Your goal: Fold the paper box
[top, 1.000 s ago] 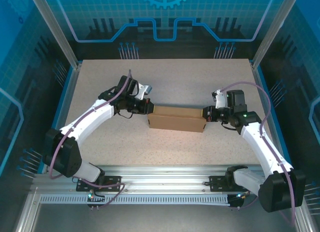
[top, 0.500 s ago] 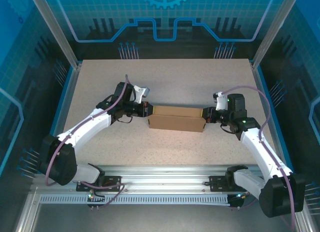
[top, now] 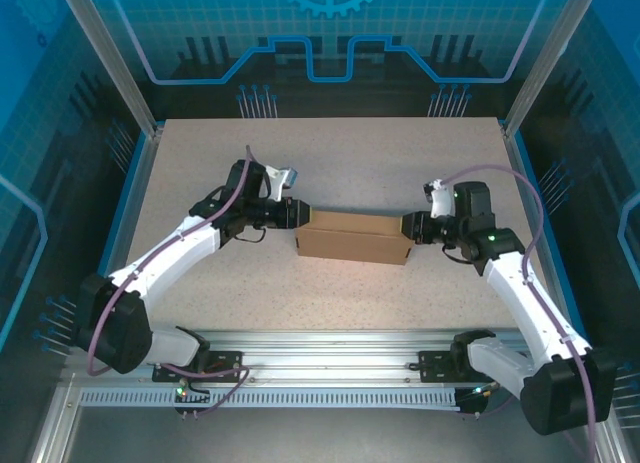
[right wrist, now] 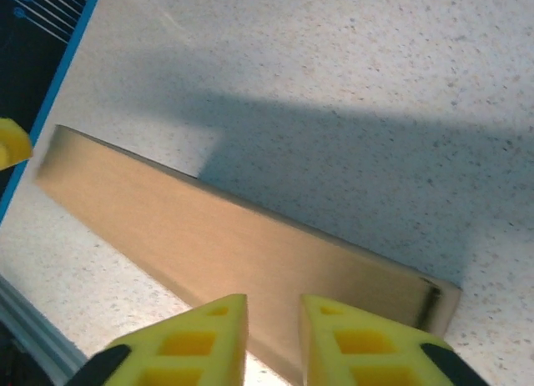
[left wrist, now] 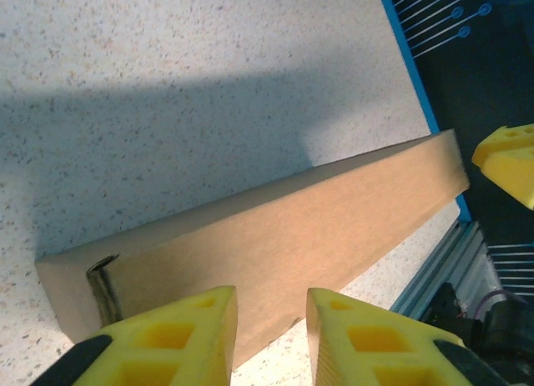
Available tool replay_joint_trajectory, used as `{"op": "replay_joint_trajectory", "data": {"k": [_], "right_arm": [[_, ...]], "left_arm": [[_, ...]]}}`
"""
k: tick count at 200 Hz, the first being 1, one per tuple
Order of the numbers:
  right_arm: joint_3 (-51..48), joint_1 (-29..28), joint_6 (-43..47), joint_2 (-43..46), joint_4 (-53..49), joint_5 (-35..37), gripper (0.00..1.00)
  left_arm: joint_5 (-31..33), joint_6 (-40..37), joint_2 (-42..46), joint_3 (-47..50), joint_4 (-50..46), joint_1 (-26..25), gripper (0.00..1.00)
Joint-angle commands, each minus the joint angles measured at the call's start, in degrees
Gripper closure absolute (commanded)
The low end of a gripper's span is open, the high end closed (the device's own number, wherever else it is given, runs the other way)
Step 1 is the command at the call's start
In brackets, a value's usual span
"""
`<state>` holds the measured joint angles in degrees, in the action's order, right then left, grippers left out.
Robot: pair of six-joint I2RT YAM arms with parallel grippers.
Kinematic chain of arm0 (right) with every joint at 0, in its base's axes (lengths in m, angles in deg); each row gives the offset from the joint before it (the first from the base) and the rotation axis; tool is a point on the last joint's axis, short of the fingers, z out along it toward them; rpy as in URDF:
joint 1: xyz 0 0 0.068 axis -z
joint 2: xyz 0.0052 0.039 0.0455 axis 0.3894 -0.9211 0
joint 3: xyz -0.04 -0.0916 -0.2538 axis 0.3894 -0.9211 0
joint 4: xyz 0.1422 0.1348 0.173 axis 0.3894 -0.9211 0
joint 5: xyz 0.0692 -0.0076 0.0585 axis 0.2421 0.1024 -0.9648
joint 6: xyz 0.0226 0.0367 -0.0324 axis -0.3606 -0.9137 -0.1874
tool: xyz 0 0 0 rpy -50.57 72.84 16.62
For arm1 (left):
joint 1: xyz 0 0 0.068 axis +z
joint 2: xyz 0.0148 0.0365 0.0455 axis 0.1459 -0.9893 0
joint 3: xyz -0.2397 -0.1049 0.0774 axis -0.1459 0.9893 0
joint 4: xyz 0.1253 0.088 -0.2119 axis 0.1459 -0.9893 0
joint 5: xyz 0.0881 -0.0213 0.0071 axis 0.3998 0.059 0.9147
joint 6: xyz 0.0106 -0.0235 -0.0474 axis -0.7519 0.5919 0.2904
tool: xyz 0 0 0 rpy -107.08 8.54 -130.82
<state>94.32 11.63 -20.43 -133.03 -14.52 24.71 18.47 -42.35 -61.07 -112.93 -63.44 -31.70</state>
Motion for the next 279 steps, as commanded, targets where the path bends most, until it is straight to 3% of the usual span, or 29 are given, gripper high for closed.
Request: {"op": "replay_joint_trajectory", "data": {"k": [1,21,36,42,56,104,181,279], "right_arm": [[8.3,-6.2,7.1,-1.7,-7.8,7.2,0.62],[12.6,-9.7,11.8,-3.9,-10.6,7.3,0.36],[16.0,-11.6,16.2,-6.5,-13.6,5.8,0.15],[17.5,-12.7,18.1,-7.8,-14.9,5.8,0.12],[21.0,-15.1,22.6,-11.3,-18.0,6.1,0.05],[30.8,-20.3,33.9,-24.0,-25.0,12.1,0.04],[42.4,-25.4,40.0,-39.5,-31.4,18.7,0.01],[40.1,-28.5,39.8,-41.6,-31.1,21.4,0.24]], "left_arm": [[-1.7,1.4,2.6,-3.7,-1.6,0.0,0.63],[-1.6,0.5,5.0,-3.4,-3.1,0.0,0.44],[-0.5,-0.8,8.2,-1.3,-3.3,0.2,0.09],[0.0,-1.4,9.8,0.0,-3.2,0.2,0.01],[1.1,-2.5,13.9,3.0,-3.1,0.3,0.01],[2.6,-3.7,26.5,8.7,-6.3,0.5,0.01],[3.3,-3.5,30.5,12.3,-7.2,0.6,0.01],[3.8,-5.2,31.0,12.5,-7.9,0.6,0.01]]}}
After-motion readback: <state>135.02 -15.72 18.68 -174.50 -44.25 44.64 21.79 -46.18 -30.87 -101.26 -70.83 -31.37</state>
